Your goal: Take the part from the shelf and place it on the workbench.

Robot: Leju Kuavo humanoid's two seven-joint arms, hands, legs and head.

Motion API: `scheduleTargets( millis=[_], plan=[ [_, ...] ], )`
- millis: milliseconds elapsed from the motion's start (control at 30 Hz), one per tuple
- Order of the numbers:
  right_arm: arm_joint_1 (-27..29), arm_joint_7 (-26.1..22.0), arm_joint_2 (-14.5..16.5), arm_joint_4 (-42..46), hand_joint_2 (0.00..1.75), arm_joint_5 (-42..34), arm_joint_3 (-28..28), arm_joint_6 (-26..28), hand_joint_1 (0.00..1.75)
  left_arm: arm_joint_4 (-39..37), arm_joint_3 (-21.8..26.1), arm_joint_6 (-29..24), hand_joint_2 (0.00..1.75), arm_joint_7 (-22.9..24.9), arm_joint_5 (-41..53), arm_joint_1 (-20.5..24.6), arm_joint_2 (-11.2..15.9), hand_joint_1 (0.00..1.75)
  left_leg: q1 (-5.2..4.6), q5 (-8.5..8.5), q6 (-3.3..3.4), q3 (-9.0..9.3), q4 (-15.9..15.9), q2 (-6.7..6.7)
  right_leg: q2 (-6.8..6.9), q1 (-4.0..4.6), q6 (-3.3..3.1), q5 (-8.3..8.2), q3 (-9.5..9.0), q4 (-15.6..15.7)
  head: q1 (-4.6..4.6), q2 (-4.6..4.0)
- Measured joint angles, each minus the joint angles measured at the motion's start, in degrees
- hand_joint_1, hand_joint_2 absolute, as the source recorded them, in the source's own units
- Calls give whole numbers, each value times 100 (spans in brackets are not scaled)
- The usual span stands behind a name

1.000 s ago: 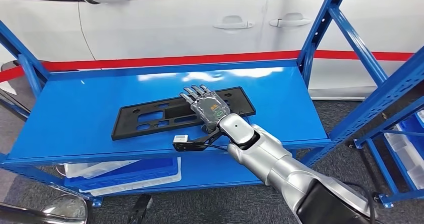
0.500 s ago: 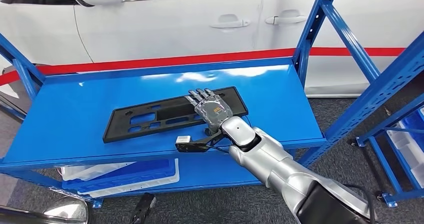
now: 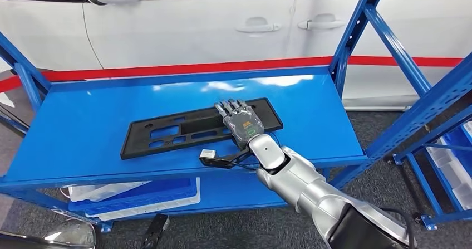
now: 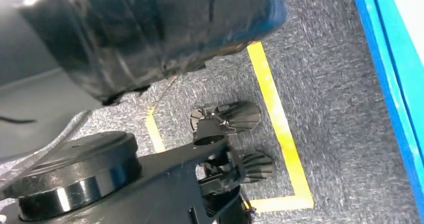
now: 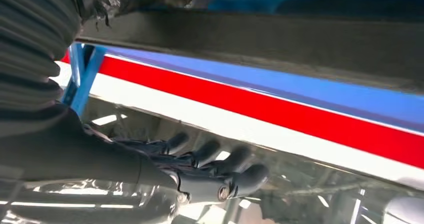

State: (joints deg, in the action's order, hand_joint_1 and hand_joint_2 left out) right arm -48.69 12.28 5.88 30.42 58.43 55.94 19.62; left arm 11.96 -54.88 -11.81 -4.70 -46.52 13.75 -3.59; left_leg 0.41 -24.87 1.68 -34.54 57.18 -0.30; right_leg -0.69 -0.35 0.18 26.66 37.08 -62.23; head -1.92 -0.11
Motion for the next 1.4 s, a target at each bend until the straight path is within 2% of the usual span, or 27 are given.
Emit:
scheduleTargets(
  millis=[100, 133, 167, 200, 267, 300, 333, 433, 500, 600, 633, 667, 700, 767, 833, 933, 1000, 1033, 1100, 1133, 1167, 1200, 1233, 1267, 1300, 1333, 1400],
  plan=[
    [42, 12, -19, -61, 175, 20, -1, 5, 175, 0, 0, -4, 0, -8, -13, 0, -3, 0, 6, 2, 53, 18, -16, 7, 11, -16, 40, 460, 476, -998, 15, 0],
    [66, 13, -29, -80, 175, 22, -1, 5, 175, 0, 0, -4, 0, -9, -19, -4, -4, 0, 7, -5, 58, 18, -10, 6, 11, -25, 50, 494, 585, -1205, 15, 0],
    [84, 15, -40, -96, 175, 26, -1, 9, 175, 0, 0, -5, 0, -11, -28, -6, -4, 0, 10, -15, 56, 18, 2, 3, 12, -37, 58, 422, 603, -1211, 16, 0],
    [92, 17, -48, -107, 175, 30, -3, 17, 175, 0, 0, -6, 0, -14, -35, -7, -4, 0, 14, -31, 47, 20, 22, -1, 14, -50, 63, 256, 512, -1000, 17, 0],
    [84, 21, -55, -118, 175, 37, -8, 52, 175, 0, 0, -8, 0, -20, -43, -5, -8, 0, 9, -84, 1, 10, 95, -10, 16, -66, 58, -84, 167, -284, 17, 0],
    [77, 22, -55, -119, 175, 32, -11, 79, 175, 0, 0, -9, 0, -21, -45, -3, -9, 0, -1, -110, -28, -6, 137, -14, 13, -66, 41, -165, 34, -17, 14, 0],
    [75, 20, -55, -120, 175, 19, -13, 108, 175, 0, 0, -11, 0, -22, -47, -2, -10, 0, -9, -126, -56, -21, 168, -16, 9, -57, 21, -180, -35, 126, 9, 0],
    [76, -4, -57, -122, 175, -32, -25, 232, 175, 0, 0, -5, 0, -26, -68, -5, -9, 0, 2, -142, -135, -35, 181, -17, 5, -42, -73, -169, -57, 181, -3, 0],
    [76, -22, -57, -122, 175, -57, -46, 318, 175, 0, 0, 2, 0, -27, -77, -3, -7, 0, 14, -295, -197, -115, 389, -7, 15, -66, -134, -187, -91, 224, -23, 0],
    [107, -37, -60, -130, 175, -96, -71, 412, 175, 0, 0, -7, 0, -34, -62, -12, -6, 0, 35, -752, -269, -564, 1352, 1, 30, -71, -178, -190, -104, 242, -47, 0],
    [125, -48, -62, -133, 175, -105, -78, 461, 175, 0, -1, -19, 0, -45, -46, -23, -6, 0, 40, -815, -282, -687, 1597, 1, 32, -69, -182, -188, -102, 240, -47, 0],
    [143, -76, -67, -135, 175, -124, -90, 552, 175, 0, -2, -44, 0, -69, -17, -34, -5, 0, 42, -775, -288, -720, 1654, 1, 30, -69, -184, -188, -102, 238, -47, 0],
    [160, -121, -73, -135, 175, -158, -109, 687, 175, 0, -4, -84, 0, -102, 21, -39, -4, 0, 43, -639, -286, -649, 1498, 2, 26, -71, -183, -188, -105, 235, -48, 0],
    [194, -267, -97, -112, 175, -284, -169, 1116, 175, 0, -18, -240, 87, -215, 118, -31, -1, 0, 42, -279, -259, -298, 770, 2, 19, -70, -171, -186, -111, 232, -48, 0],
    [226, -463, -151, -3, 175, -462, -289, 1573, 175, 0, -63, -502, 175, -367, 234, -12, 0, 0, 19, -124, -207, -49, 238, -6, 16, -52, -124, -195, -91, 229, -45, 0],
    [313, -896, -268, 452, 175, -652, -632, 1911, 175, 0, -142, -855, 175, -503, 383, -18, 1, 0, 9, -113, -117, -14, 130, -8, 12, -35, -26, -215, -72, 254, -45, 0],
    [405, -1197, -344, 881, 175, -755, -929, 1950, 175, 0, -167, -954, 175, -567, 377, -26, 3, 0, 33, -79, -41, 18, 75, 0, 18, -32, 26, -96, -12, 103, -35, 0],
    [456, -1297, -383, 1136, 175, -840, -1067, 1953, 175, 0, -174, -992, 175, -608, 357, -29, 3, 0, 44, -67, -4, 33, 53, 5, 23, -30, 42, 50, 92, -134, -29, 0],
    [561, -1381, -479, 1691, 175, -1071, -1281, 1953, 175, 0, -182, -1078, 175, -692, 333, -45, 3, 0, 31, -72, 40, 36, 55, 5, 27, -30, 55, 401, 424, -859, -16, 0],
    [606, -1388, -530, 1963, 175, -1196, -1353, 1955, 175, 0, -187, -1121, 175, -727, 333, -60, 3, 0, 26, -80, 52, 36, 62, 4, 28, -31, 62, 511, 585, -1182, -16, 0],
    [641, -1377, -580, 2207, 175, -1294, -1413, 1956, 175, -1, -195, -1158, 175, -755, 334, -75, 3, 0, 24, -91, 57, 37, 72, 1, 28, -33, 66, 522, 680, -1353, -16, 0],
    [676, -1345, -631, 2436, 175, -1365, -1461, 1958, 175, -1, -205, -1187, 175, -777, 336, -86, 4, 0, 24, -107, 57, 39, 91, -4, 28, -34, 64, 422, 672, -1312, -15, 0],
    [713, -1290, -692, 2707, 175, -1423, -1516, 1959, 175, -1, -215, -1210, 175, -798, 339, -94, 5, 0, 25, -129, 51, 41, 118, -13, 30, -36, 56, 231, 558, -1055, -15, 0],
    [752, -1227, -755, 2985, 175, -1456, -1570, 1958, 175, -1, -223, -1225, 175, -813, 344, -98, 6, 0, 26, -157, 39, 42, 153, -21, 32, -36, 37, 27, 383, -665, -11, 0],
    [787, -1173, -818, 3275, 175, -1491, -1626, 1958, 175, -1, -228, -1244, 175, -830, 352, -102, 7, 0, 11, -189, 15, 31, 198, -29, 34, -26, 18, -109, 199, -289, -7, 0],
    [817, -1149, -875, 3584, 175, -1536, -1687, 1957, 175, -1, -229, -1278, 175, -852, 363, -108, 8, 0, -2, -213, -10, 17, 228, -33, 30, -21, -3, -177, 72, -26, -8, 0],
    [900, -1191, -981, 4239, 175, -1662, -1801, 1955, 175, -2, -245, -1436, 175, -924, 410, -129, 11, 0, -22, -231, -63, -5, 249, -29, 11, -3, -37, -158, -2, 123, -10, 0]
  ],
)
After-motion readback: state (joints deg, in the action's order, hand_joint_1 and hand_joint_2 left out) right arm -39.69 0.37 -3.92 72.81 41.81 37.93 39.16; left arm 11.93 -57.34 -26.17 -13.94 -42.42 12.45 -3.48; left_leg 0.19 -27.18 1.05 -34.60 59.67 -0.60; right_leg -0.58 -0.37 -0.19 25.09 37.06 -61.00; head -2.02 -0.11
